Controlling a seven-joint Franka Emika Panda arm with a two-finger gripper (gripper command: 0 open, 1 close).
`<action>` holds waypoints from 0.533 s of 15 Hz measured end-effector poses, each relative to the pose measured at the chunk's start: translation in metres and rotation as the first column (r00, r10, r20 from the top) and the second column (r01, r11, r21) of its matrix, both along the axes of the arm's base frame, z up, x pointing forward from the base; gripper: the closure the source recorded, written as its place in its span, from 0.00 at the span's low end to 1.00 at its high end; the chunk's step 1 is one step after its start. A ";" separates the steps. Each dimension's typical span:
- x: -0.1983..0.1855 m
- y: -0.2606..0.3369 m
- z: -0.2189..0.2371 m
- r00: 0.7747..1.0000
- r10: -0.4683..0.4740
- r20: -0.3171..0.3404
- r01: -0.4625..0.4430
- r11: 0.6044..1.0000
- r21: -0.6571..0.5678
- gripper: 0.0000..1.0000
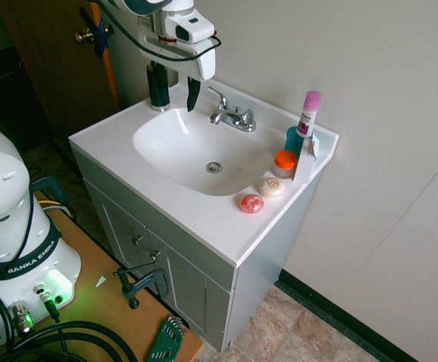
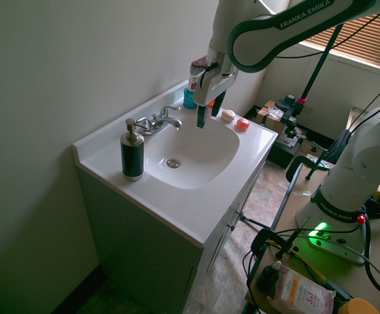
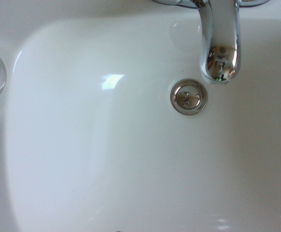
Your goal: Turn off the cold water
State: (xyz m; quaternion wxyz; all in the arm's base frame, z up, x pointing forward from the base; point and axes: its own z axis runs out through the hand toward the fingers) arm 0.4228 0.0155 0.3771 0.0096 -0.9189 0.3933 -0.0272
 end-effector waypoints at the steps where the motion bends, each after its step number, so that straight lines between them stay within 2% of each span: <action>1: 0.000 0.000 0.000 1.000 -0.004 -0.001 0.004 1.000 0.004 0.00; 8: 0.018 0.004 0.005 0.999 -0.045 0.008 0.044 0.999 0.014 0.00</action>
